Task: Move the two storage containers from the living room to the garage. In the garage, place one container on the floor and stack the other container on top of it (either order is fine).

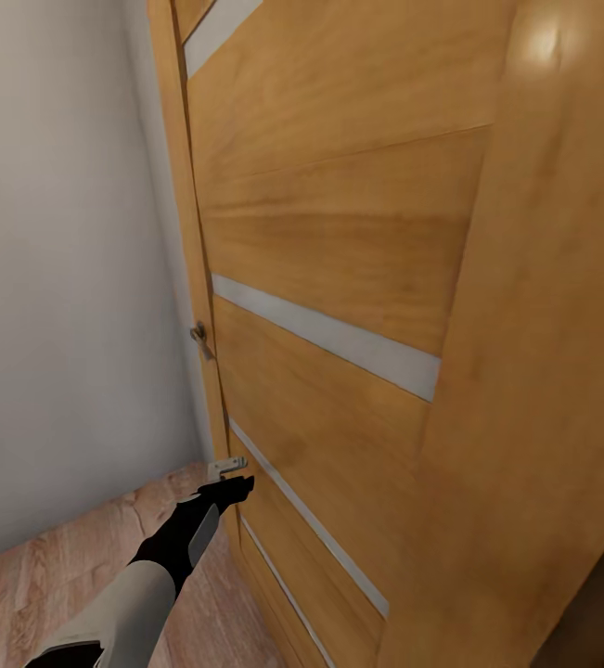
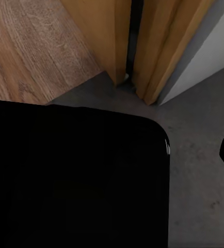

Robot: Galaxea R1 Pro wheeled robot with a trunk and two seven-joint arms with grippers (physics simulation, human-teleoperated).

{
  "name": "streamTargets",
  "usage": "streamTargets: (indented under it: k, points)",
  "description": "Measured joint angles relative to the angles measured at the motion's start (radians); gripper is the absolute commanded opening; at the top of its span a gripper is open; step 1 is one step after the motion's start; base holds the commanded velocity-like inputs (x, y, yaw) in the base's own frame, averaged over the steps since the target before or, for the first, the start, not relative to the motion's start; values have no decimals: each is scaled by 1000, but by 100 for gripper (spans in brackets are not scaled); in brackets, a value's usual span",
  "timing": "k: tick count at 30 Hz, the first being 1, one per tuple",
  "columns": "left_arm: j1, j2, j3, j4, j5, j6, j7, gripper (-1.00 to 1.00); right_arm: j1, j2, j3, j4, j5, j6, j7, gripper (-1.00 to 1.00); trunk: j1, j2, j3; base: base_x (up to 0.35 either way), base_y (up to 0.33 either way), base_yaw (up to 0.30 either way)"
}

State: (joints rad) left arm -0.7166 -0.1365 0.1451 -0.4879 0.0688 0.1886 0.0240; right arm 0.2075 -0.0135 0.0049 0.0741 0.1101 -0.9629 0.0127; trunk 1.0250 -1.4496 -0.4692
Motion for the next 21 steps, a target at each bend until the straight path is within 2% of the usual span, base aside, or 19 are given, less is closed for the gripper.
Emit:
streamTargets:
  k: [21]
  points:
    - [0, 0, 0, 0, 1, 0, 0, 100, 0, 0, -1, 0, 0, -1, 0, 100, 0, 0, 0, 0, 0, -3]
